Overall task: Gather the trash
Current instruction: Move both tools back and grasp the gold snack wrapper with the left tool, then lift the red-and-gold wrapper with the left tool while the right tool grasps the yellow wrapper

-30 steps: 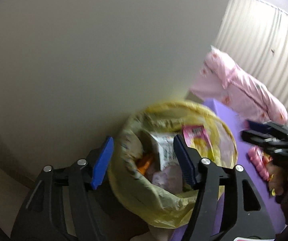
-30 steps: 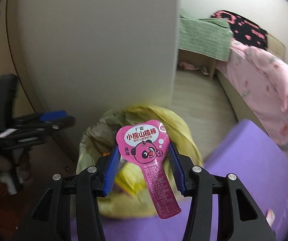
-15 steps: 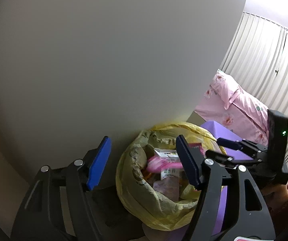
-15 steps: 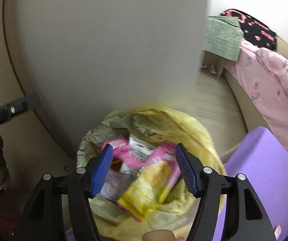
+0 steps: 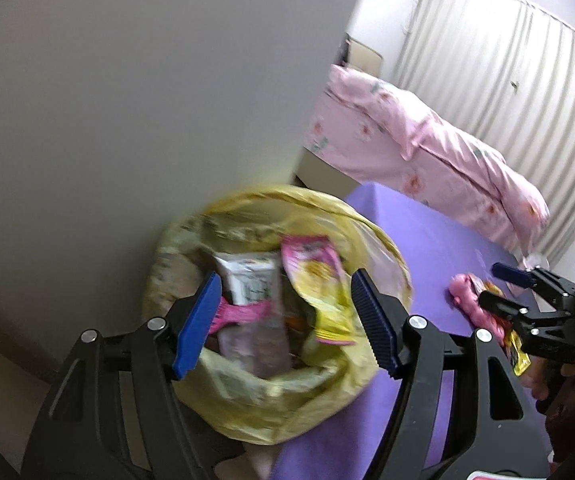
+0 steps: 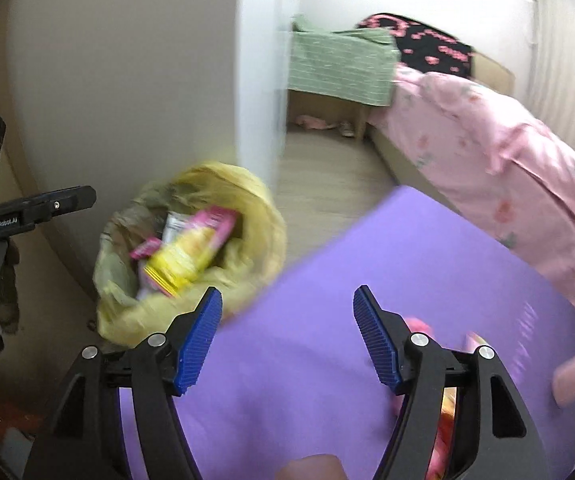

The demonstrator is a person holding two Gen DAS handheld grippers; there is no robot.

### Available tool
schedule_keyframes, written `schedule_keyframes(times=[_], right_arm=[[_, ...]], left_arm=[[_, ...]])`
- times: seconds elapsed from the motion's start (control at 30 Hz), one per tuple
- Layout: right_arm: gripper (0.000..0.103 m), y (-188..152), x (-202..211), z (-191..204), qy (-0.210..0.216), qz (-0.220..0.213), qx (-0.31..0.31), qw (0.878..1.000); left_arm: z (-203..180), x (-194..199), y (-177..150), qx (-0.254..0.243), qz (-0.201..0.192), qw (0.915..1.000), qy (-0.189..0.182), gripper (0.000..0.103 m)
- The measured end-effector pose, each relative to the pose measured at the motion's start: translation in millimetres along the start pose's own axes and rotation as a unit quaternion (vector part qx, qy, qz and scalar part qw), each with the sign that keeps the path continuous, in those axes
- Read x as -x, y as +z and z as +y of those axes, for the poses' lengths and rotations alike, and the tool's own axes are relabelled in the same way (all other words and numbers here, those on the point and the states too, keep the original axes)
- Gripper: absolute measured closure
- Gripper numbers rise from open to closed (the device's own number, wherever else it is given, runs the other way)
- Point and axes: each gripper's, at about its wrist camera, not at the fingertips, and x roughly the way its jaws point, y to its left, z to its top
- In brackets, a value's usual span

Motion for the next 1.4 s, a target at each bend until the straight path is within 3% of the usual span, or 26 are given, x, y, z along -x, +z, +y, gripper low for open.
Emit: schedule_keyframes(times=[0.17,0.37,0.57,0.67,0.87,0.97,1.17,1.23,1.27,1.4], right_arm=[[0.039,-30,37,-41,-0.07,-0.019,-0.051,0.996],[0.039,-69,72,-98,-0.103,-0.029,-0.136,0.985],[0.039,-109,105,-144,-0.179,-0.032,-0.19,0.965],[0.039,-126,118,-161,-0.205,-0.028,-0.212,0.955],[0.039,-154,126,-173,-0.215,-0.023,-0.236,0.947],[0.039,-165,126,-175,-0.211,-0.021,-0.245,0.946],[0.039,-174,129,-174,-0.209,-0.019,-0.249,0.945],[0.039,-177,130,-172,-0.203,-0.02,-0.251,0.946],[0.039,-177,130,-172,-0.199,-0.019,-0.253,0.947],[0.039,-178,128,-168,-0.188,-0.016,-0.25,0.95]], left_arm=[[-40,-16,-6,-0.035,0.022,0.9986,-0.033,0.039],[-88,-34,-8,-0.079,0.037,0.9936,-0.071,0.039],[-140,-57,-20,-0.126,0.063,0.9826,-0.121,0.039],[-171,-72,-27,-0.156,0.081,0.9723,-0.154,0.039],[-223,-106,-32,-0.16,0.128,0.9564,-0.208,0.039],[-246,-127,-34,-0.142,0.143,0.9557,-0.215,0.039],[-277,-158,-42,-0.132,0.166,0.9597,-0.184,0.04],[-280,-162,-46,-0.135,0.172,0.9594,-0.178,0.062],[-281,-162,-47,-0.141,0.173,0.9589,-0.176,0.067],[-269,-146,-44,-0.137,0.173,0.9556,-0.195,0.071]])
